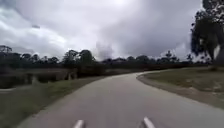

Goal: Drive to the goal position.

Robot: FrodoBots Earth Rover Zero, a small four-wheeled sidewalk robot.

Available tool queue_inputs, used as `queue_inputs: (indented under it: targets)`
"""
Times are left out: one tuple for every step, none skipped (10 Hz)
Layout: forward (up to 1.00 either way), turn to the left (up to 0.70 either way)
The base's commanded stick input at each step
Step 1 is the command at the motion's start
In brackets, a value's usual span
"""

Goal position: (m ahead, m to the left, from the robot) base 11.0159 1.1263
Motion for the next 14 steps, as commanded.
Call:
queue_inputs:
  targets:
    - [0.85,0.00]
    - [0.85,0.00]
    - [0.85,0.00]
    - [0.85,0.00]
    - [0.85,0.00]
    - [0.85,0.00]
    - [0.85,0.00]
    - [0.85,-0.01]
    - [0.85,-0.21]
    - [0.85,-0.34]
    - [0.85,-0.32]
    - [0.85,-0.08]
    - [0.85,0.00]
    - [0.85,0.00]
